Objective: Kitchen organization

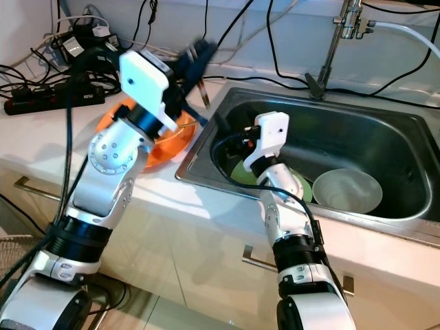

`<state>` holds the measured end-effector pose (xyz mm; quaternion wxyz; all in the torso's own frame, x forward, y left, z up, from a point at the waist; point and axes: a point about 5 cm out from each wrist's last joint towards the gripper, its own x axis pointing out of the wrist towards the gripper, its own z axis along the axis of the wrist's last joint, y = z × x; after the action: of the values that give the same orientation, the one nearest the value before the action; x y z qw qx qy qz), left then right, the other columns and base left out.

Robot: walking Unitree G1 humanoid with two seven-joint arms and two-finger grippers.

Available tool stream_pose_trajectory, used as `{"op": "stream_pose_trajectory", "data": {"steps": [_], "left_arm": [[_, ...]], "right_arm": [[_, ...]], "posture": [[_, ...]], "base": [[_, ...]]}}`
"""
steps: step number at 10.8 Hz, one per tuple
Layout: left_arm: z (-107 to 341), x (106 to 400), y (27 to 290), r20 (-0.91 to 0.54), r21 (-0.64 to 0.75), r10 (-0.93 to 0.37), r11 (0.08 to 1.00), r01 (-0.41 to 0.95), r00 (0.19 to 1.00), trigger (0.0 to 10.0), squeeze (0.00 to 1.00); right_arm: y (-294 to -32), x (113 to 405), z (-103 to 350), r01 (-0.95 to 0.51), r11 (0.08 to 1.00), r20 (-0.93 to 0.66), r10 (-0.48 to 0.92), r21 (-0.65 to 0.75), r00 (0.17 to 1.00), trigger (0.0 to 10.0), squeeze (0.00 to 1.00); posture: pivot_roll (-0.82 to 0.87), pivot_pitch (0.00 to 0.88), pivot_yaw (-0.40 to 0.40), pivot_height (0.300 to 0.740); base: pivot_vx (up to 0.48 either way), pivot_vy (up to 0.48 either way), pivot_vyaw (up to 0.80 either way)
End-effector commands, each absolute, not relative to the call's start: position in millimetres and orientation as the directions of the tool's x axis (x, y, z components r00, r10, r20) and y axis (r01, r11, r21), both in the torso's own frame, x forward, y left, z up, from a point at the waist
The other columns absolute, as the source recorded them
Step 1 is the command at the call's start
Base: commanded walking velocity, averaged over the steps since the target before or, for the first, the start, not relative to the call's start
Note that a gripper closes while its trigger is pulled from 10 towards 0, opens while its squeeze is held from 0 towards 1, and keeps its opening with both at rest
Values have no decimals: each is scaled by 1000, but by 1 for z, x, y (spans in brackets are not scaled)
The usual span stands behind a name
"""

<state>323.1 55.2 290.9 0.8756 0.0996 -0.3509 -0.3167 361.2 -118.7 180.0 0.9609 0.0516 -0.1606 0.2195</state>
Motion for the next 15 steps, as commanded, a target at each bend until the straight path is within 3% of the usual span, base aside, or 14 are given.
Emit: {"op": "stream_pose_trajectory", "data": {"steps": [1,2,3,8,11,14,15], "left_arm": [[290,319,51,535,403,-654,754,519,534,10000,0],[278,319,44,474,376,-704,705,601,530,10000,0],[266,317,38,430,354,-740,665,657,517,10000,0],[259,313,37,410,259,-753,637,726,514,10000,0],[261,314,39,442,163,-736,628,761,513,10000,0],[264,317,42,447,157,-724,642,750,526,10000,0],[264,317,42,444,160,-725,643,749,527,10000,0]], "right_arm": [[-118,359,181,-437,899,338,403,27,850,10000,945],[-117,359,180,-439,898,333,406,28,851,10000,0],[-114,358,179,-448,894,332,413,34,848,10000,0],[-111,357,179,-453,890,330,413,52,849,10000,0],[-99,352,179,-538,841,334,494,51,803,10000,0],[-86,342,175,-646,763,317,603,39,732,10000,0],[-88,343,176,-633,773,318,591,40,741,10000,0]], "posture": [[174,0,41,740],[178,0,43,740],[176,0,43,740],[178,0,44,740],[177,0,43,740],[177,0,45,740],[176,0,45,740]], "base": [[0,0,0],[0,0,0],[0,0,0],[0,0,0],[0,0,0],[0,0,0],[0,0,0]]}}
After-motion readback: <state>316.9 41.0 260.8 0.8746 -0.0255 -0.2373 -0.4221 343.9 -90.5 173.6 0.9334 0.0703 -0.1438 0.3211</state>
